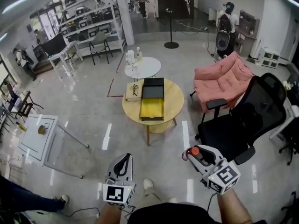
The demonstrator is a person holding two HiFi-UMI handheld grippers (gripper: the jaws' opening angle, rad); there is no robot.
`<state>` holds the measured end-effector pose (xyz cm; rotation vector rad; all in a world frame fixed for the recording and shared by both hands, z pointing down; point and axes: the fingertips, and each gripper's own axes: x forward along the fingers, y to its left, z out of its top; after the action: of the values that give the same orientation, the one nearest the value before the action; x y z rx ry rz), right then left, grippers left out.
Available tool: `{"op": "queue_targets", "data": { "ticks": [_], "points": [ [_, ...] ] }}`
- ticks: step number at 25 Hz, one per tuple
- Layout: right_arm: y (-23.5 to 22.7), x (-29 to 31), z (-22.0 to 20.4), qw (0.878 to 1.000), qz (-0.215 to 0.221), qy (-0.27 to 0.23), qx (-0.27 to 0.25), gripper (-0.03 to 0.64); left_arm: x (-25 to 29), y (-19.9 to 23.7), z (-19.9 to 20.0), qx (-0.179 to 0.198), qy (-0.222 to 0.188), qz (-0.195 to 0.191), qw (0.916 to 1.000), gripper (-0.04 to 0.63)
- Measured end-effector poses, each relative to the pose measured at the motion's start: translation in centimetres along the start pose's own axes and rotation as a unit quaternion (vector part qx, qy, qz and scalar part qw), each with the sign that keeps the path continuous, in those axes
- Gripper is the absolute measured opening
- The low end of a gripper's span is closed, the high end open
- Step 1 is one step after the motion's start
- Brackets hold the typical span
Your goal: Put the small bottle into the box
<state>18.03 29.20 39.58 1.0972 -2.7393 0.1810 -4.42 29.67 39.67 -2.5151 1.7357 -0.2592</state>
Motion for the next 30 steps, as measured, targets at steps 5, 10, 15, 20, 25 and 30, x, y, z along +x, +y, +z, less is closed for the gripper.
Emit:
{"op": "queue_targets", "data": {
  "ticks": [5, 10, 15, 20, 25, 30],
  "points": [
    [0.2, 1.5, -0.1, 1.000, -0.005, 0.012, -0.013, 0.153, 1.4, 1.6, -0.3, -0.005, -0.007, -0.005, 1.0000, 0.017],
    [0.1, 2.8, 0.1, 1.000, -0.016, 0.022, -0.011, 0.153, 2.5, 2.9, -0.1, -0.010, -0.010, -0.017, 0.9998, 0.017],
    [-0.5, 4.6, 0.2, 0.999, -0.024, 0.024, -0.002, 0.153, 3.8, 4.6, -0.6, -0.013, -0.010, -0.024, 0.9996, 0.017],
    [-0.8, 5.9, 0.7, 0.999, -0.022, 0.017, 0.015, 0.153, 4.8, 5.9, -0.8, -0.014, -0.008, -0.028, 0.9995, 0.017],
    [-1.2, 7.2, 0.7, 0.999, -0.022, 0.022, 0.018, 0.153, 5.9, 6.7, -1.2, -0.013, -0.002, -0.034, 0.9993, 0.017],
    [-1.3, 8.8, 0.8, 0.999, -0.017, 0.022, 0.029, 0.153, 6.7, 7.6, -2.3, -0.015, 0.007, -0.041, 0.9990, 0.017]
  ]
}}
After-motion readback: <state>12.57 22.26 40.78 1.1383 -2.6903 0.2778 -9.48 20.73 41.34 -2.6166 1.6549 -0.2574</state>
